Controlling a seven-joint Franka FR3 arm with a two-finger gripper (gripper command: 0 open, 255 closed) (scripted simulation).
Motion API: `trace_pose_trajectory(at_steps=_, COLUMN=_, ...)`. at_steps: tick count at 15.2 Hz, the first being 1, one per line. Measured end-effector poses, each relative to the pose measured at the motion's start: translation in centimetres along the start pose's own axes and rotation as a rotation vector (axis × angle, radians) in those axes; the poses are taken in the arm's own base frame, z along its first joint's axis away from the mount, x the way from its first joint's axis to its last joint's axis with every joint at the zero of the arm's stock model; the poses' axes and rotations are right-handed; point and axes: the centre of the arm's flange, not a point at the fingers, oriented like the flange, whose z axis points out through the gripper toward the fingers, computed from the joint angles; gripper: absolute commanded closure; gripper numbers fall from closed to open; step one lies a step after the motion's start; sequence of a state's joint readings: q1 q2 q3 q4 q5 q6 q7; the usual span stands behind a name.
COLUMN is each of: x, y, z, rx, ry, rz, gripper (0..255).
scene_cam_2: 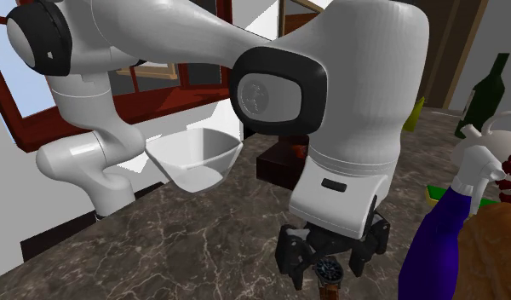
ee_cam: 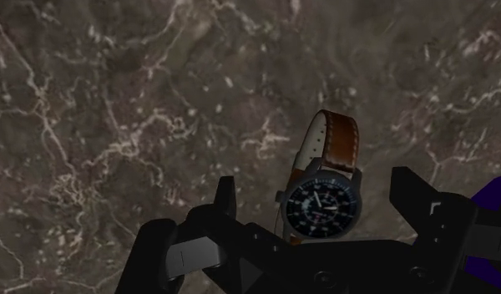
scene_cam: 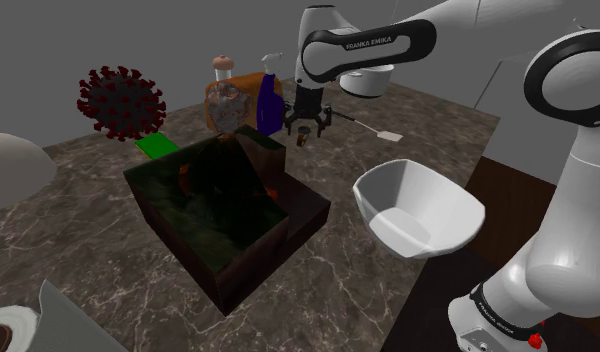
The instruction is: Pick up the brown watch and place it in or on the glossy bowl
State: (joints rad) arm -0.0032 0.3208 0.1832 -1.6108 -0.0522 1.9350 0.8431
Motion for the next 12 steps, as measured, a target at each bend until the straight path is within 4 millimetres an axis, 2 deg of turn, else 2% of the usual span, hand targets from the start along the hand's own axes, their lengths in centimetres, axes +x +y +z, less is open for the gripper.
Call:
trace_pose_trajectory(at_steps=1, x=0.0, y=0.0, z=0.0, rx=0.0, ry=0.0, rz=0.0, gripper=255)
trace_pose_trajectory(at_steps=12, x=0.02, y=0.03, z=-0.23, rx=0.0, ry=0.0, rz=0.0, gripper=255)
